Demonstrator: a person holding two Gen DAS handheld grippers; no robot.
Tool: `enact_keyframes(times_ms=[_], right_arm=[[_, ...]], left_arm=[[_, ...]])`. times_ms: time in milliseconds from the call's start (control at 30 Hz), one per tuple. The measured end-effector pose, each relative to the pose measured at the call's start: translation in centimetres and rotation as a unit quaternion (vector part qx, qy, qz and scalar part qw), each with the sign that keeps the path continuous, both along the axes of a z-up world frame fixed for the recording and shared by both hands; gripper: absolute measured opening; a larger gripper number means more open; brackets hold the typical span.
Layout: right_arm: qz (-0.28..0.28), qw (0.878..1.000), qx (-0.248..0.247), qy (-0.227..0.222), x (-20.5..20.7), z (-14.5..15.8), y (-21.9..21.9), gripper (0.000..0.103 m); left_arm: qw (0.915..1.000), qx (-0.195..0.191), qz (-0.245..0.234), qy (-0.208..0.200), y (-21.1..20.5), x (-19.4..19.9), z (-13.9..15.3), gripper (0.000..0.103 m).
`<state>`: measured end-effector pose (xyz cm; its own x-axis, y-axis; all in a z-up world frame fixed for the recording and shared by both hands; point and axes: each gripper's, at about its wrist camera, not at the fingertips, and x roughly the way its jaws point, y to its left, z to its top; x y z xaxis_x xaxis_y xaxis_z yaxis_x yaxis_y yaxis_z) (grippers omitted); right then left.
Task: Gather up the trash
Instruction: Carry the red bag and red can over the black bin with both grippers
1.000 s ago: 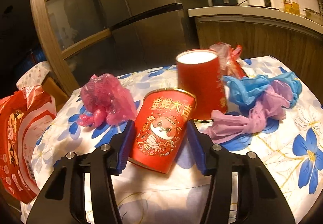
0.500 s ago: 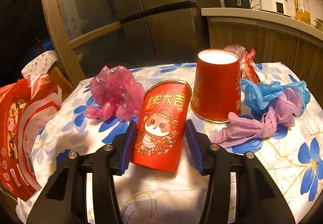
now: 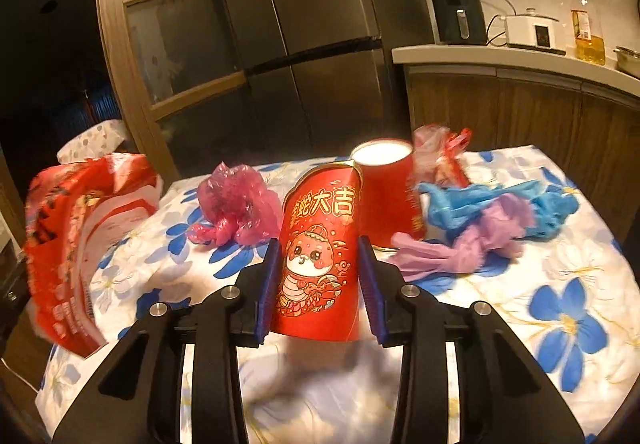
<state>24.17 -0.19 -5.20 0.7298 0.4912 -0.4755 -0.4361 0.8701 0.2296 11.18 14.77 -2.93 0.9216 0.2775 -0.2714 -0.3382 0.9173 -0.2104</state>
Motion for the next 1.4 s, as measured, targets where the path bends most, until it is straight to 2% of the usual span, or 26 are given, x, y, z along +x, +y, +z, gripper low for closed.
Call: enact_keyframes(times_ms=[233, 733, 1133, 1400], right_arm=[[-0.015, 0.999, 0.011, -0.026, -2.4, 1.9, -4.5, 0.038], [-0.095, 0.993, 0.026, -0.060, -5.5, 3.9, -15.6, 0.038], [-0.166, 0.982, 0.030, -0.084, -6.5, 5.3, -23.5, 0.038], [-0.215, 0.972, 0.028, -0.094, -6.9, 5.5, -28.2, 0.038]], left_arm=[[0.9997, 0.005, -0.022, -0.003, -2.9, 0.0, 0.7, 0.004], [0.9947, 0.035, -0.096, -0.002, -12.0, 2.1, 1.8, 0.004], [0.9841, 0.053, -0.170, -0.003, -20.1, 5.0, 2.6, 0.005], [0.9738, 0.066, -0.217, -0.010, -25.3, 6.6, 3.0, 0.005]])
